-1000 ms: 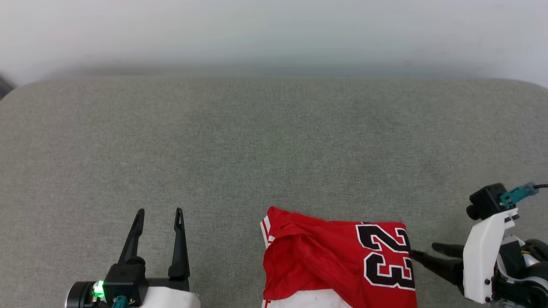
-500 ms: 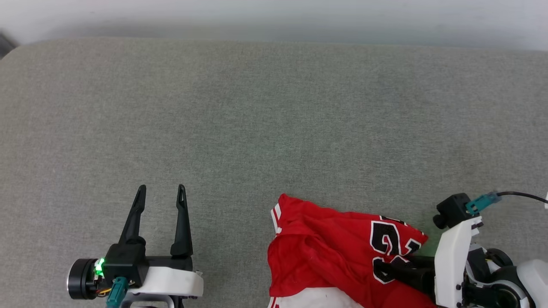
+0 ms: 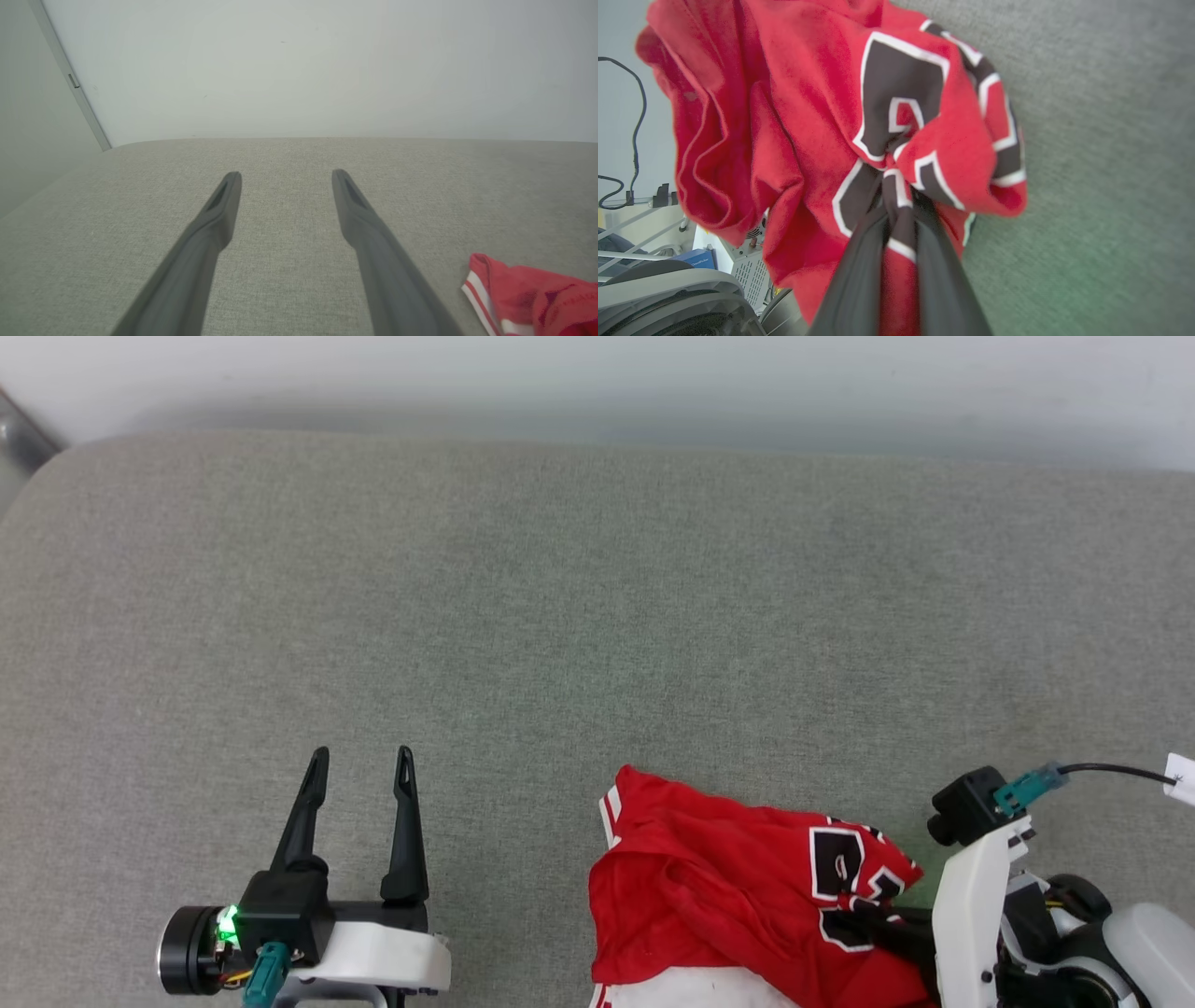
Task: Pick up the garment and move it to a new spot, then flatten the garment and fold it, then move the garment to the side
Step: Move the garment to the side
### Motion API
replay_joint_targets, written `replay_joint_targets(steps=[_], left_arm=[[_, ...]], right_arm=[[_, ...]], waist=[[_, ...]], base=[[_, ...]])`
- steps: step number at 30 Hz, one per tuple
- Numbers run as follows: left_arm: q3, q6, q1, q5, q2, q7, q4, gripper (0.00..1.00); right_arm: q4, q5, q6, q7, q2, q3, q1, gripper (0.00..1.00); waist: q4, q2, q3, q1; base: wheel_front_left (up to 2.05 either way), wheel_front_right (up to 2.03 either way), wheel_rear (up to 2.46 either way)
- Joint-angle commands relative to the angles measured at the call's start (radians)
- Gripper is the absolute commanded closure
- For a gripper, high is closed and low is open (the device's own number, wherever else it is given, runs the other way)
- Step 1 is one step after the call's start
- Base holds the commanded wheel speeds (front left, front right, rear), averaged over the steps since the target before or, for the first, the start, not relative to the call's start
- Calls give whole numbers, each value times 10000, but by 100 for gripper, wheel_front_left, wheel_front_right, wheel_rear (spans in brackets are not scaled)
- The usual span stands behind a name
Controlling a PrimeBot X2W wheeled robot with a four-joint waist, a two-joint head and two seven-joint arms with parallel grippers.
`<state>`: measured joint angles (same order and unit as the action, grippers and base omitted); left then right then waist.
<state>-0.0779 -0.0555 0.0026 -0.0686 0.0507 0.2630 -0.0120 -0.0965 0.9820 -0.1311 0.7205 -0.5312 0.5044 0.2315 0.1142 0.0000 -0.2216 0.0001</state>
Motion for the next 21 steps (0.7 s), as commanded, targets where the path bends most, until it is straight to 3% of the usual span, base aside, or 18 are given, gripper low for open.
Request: replay_joint_targets(steps=[1, 8, 15, 21], left_arm=[[0, -8, 113, -16, -9, 21, 21, 0], [86, -58, 542, -42, -7, 21, 13, 0], [203, -92, 878, -96, -9, 21, -117, 0], [287, 60, 486, 133, -6, 21, -269, 0]], right_arm=[[63, 17, 8, -92, -100, 78, 196, 100], [763, -186, 8, -680, -844, 560, 1010, 100], [1540, -561, 8, -803, -1842, 943, 1927, 100], [1203, -712, 8, -1208, -2462, 548, 2516, 100]], waist=[[-52, 0, 171, -1], [-540, 0, 867, -1], [-1767, 0, 967, -1], [-2913, 0, 323, -1]], base=[[0, 0, 0], [0, 0, 0], [0, 0, 0], [0, 0, 0]])
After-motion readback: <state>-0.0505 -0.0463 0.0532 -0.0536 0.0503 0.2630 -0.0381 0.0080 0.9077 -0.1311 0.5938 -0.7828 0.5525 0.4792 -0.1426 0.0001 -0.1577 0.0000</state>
